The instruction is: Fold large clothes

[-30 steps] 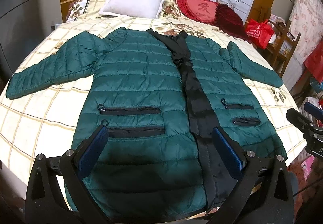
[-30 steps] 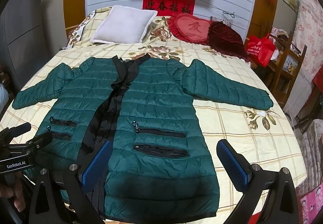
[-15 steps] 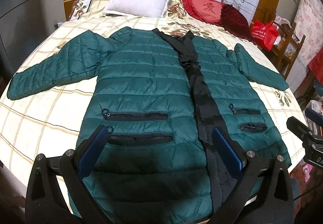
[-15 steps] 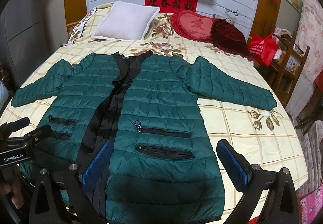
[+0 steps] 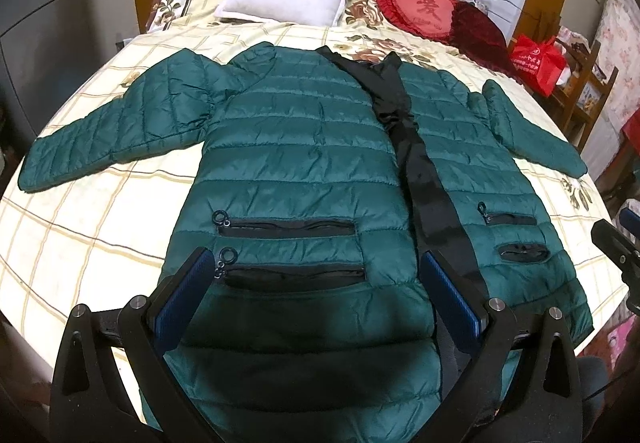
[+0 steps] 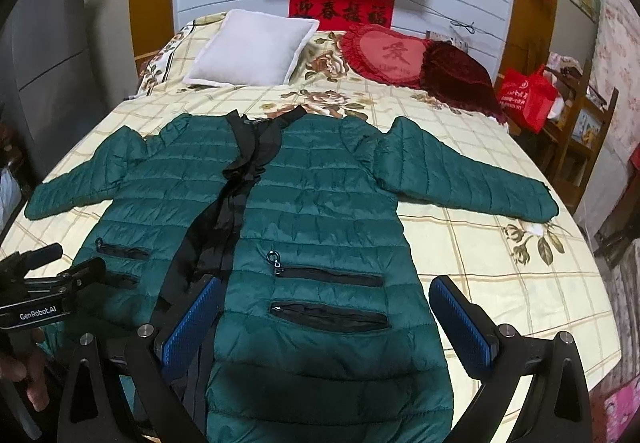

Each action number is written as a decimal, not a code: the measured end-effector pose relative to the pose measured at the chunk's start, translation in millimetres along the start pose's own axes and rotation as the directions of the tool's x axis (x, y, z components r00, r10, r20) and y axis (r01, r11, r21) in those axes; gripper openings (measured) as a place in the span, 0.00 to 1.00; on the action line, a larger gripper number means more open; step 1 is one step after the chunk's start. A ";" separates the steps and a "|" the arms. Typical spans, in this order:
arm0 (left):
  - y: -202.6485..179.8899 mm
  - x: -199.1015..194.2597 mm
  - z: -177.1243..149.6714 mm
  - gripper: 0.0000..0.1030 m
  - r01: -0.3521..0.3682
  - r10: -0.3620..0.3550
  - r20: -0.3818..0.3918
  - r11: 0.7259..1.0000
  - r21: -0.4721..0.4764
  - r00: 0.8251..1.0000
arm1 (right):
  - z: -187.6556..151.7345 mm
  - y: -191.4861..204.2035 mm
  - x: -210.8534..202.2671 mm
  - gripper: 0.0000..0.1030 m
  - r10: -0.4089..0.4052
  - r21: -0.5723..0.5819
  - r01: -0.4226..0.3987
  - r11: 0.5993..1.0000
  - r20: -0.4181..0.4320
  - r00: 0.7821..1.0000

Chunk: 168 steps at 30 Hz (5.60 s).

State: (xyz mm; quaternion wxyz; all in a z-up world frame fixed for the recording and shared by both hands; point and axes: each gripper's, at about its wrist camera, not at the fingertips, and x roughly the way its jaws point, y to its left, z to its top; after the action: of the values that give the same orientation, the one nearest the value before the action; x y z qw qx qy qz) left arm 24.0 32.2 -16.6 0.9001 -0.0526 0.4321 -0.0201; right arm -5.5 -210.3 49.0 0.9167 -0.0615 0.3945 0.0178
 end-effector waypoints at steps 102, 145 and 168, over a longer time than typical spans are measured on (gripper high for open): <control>34.6 143.4 49.6 1.00 -0.161 0.159 -0.081 0.987 -0.023 0.984 | 29.5 26.7 150.0 0.99 0.003 -0.127 -0.006 0.992 -0.024 1.000; 341.8 37.9 50.3 1.00 -0.309 0.339 -0.022 0.826 -0.471 0.940 | 20.1 13.9 65.5 0.99 -0.052 -0.045 0.062 0.997 0.197 0.979; 443.0 42.2 60.9 0.18 -0.068 0.212 0.197 0.826 -0.559 0.957 | 20.3 30.6 87.3 0.99 0.007 -0.057 0.000 0.998 0.126 0.992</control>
State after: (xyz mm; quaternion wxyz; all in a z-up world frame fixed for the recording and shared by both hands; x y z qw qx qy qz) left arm 93.8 473.7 -61.2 0.8936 -0.2773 0.3052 0.1773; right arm 66.7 -178.8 -3.5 0.9377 -0.0857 0.3350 0.0345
